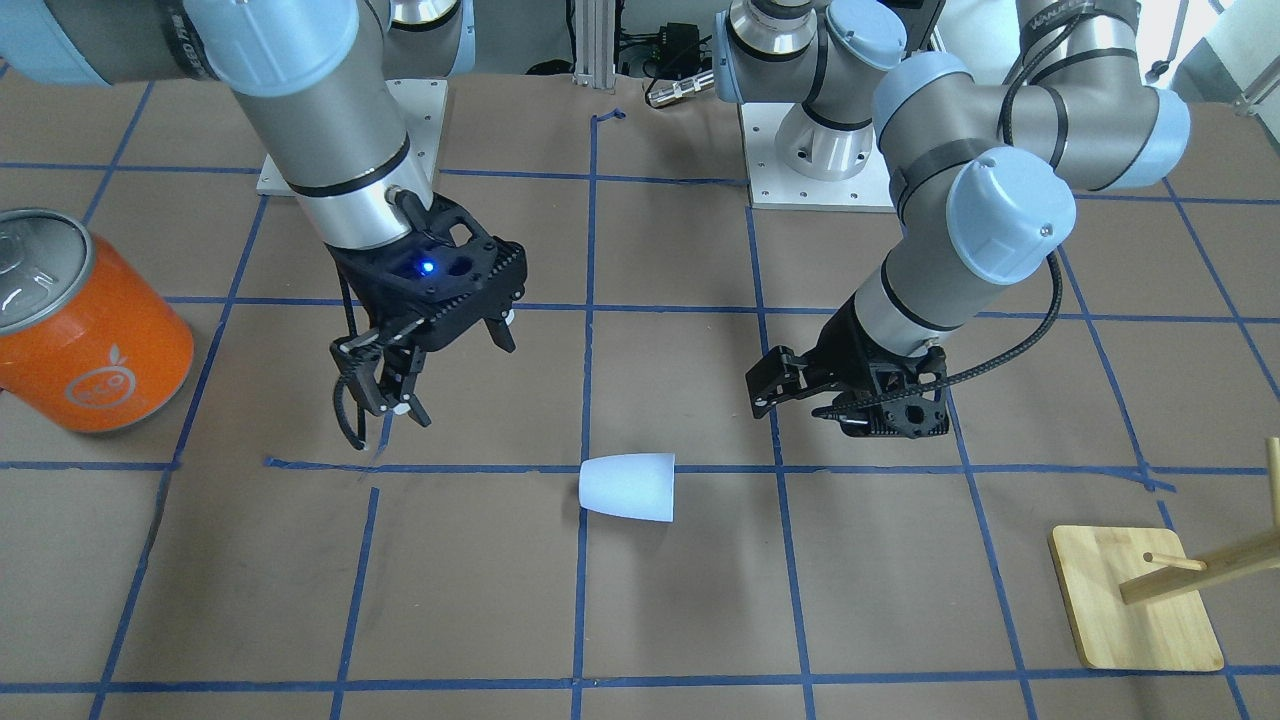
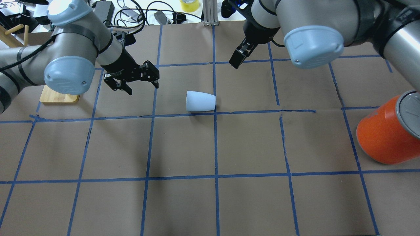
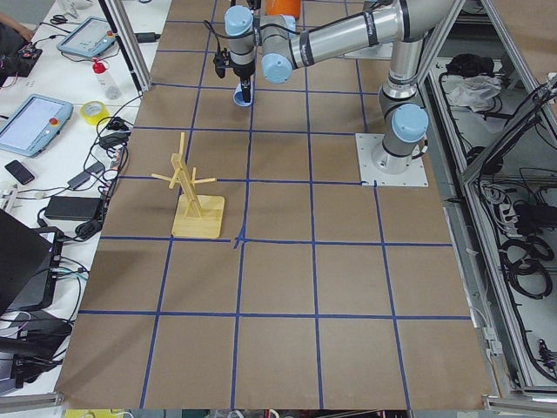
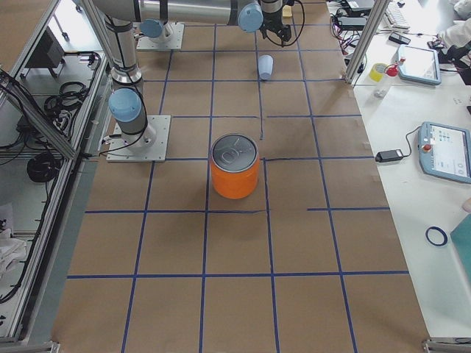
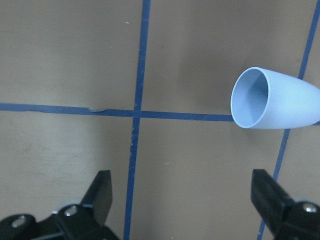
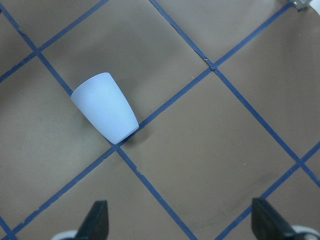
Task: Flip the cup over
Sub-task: 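Reach the left gripper to the lying cup while the right arm withdraws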
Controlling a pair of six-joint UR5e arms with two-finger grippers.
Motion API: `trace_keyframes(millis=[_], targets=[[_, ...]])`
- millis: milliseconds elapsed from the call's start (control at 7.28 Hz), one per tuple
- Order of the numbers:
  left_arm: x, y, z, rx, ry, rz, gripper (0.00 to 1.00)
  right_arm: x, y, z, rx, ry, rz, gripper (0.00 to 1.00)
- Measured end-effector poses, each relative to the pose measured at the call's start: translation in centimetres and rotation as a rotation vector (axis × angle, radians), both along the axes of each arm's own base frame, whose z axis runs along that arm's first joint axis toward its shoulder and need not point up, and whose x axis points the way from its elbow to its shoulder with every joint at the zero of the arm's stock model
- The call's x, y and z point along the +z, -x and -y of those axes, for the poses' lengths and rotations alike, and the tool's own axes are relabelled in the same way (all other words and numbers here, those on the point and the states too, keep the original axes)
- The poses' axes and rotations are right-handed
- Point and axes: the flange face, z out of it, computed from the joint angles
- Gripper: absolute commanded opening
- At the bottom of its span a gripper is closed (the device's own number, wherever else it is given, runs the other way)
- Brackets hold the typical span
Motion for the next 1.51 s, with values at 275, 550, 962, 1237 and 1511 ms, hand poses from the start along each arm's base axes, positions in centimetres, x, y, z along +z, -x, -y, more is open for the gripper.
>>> trace_keyframes(millis=[275,550,962,1237,1511], targets=[[-3.3,1.6,1.4,0.021,-0.015,-0.078,1.0,3.3,3.8,-1.5,-0.231,-0.05,-0.001,1.0],[-6.2,3.8,2.8,0.018,0.021,-0.112,1.0,6.0,6.8,-3.3,-0.41,-0.094,-0.011,1.0],[-9.6,6.6,3.4,0.018,-0.011,-0.225,1.0,7.9,8.2,-3.6,-0.639,-0.101,0.033,1.0],[-11.0,8.2,3.3,-0.006,-0.018,-0.238,1.0,8.1,8.9,-4.5,-0.714,-0.134,-0.013,1.0],[-12.0,8.9,3.3,-0.015,-0.03,-0.256,0.64,8.4,9.2,-5.3,-0.789,-0.15,-0.032,1.0]])
